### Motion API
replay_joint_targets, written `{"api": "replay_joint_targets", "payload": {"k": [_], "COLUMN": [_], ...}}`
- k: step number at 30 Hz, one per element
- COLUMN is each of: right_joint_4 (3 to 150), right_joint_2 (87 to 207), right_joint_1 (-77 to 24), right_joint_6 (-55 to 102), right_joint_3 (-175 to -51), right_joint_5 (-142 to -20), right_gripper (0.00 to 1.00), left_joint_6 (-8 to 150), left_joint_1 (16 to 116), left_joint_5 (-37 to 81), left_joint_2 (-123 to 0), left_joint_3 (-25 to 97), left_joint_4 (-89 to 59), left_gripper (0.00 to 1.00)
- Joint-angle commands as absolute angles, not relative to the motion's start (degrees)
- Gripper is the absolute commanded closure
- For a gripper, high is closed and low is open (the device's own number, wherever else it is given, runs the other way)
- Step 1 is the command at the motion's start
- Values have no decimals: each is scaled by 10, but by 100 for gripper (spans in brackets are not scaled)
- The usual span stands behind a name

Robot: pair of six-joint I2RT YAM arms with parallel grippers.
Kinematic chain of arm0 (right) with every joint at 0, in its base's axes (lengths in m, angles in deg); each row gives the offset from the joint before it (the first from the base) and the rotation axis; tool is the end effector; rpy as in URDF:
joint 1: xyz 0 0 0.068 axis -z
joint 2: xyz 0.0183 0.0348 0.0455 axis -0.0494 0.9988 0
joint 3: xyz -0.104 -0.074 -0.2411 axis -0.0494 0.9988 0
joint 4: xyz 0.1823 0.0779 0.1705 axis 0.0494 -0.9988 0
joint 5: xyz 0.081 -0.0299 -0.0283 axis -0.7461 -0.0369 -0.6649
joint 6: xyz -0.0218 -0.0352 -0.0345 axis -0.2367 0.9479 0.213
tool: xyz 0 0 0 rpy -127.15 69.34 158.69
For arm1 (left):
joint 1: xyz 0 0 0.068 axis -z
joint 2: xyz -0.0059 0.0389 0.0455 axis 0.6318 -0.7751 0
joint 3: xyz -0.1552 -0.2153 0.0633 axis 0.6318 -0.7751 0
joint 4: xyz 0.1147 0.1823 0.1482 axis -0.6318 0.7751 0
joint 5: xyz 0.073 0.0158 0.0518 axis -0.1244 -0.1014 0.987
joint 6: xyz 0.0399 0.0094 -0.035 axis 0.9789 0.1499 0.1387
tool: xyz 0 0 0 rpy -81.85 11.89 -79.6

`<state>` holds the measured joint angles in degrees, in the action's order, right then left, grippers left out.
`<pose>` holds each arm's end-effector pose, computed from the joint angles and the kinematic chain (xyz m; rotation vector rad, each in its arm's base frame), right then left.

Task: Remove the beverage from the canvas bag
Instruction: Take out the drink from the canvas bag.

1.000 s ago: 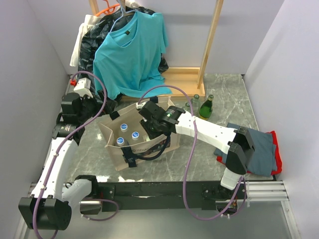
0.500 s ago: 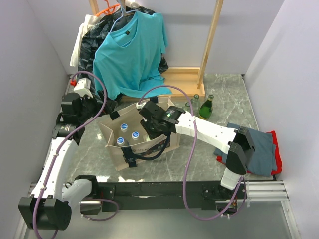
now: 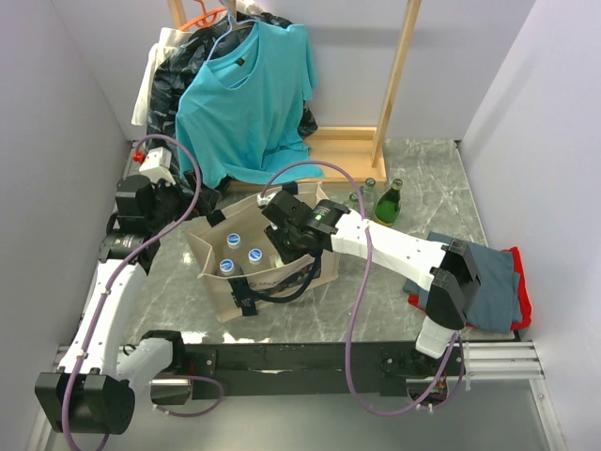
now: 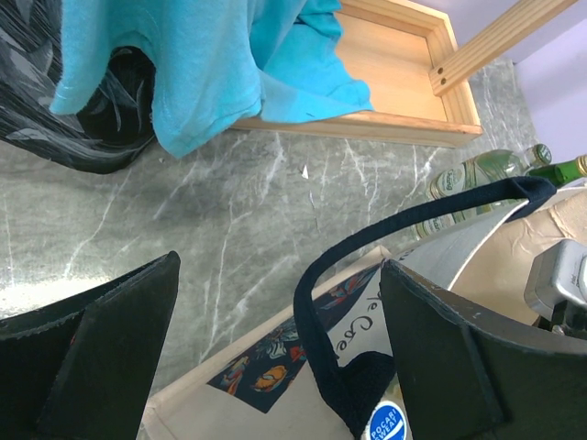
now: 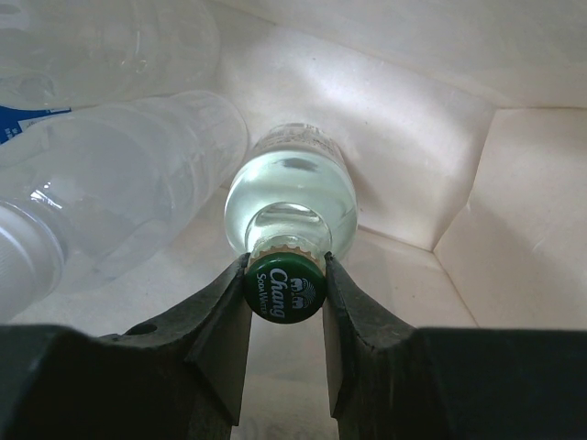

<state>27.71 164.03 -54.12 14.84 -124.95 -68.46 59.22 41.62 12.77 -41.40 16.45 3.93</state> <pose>0.2011 0.3035 0.2956 -0.9062 2.4859 0.3311 0.2182 -0.0200 0.3425 -0.1474 1.9366 -0.5924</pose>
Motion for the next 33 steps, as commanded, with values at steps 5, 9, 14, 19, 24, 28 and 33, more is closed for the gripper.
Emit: {"api": "replay_joint_targets", "payload": {"k": [5, 9, 14, 19, 24, 28, 33], "right_joint_4": [269, 262, 256, 259, 254, 262, 260], "right_joint_2": [1592, 1588, 1584, 1576, 1573, 1564, 1563], "right_joint_1": [-541, -542, -541, -543, -541, -542, -542], "right_joint_6": [144, 144, 142, 141, 142, 145, 147], "right_joint_3": [-1270, -1283, -1294, -1298, -1312, -1314, -1327], "right_joint_5": [-668, -660, -652, -645, -626, -617, -612], "right_gripper": [100, 100, 100, 100, 100, 100, 100], "left_joint_6": [595, 599, 593, 592, 589, 596, 594], "left_joint_1": [415, 415, 415, 415, 415, 415, 415], "left_joint_5": [127, 130, 121, 120, 119, 128, 120], "left_joint_2": [-396, -398, -398, -398, -401, -404, -408], "left_joint_3": [156, 160, 151, 150, 151, 157, 158], "left_joint_4": [21, 26, 15, 13, 13, 19, 15], "left_gripper": [4, 4, 4, 4, 4, 4, 4]}}
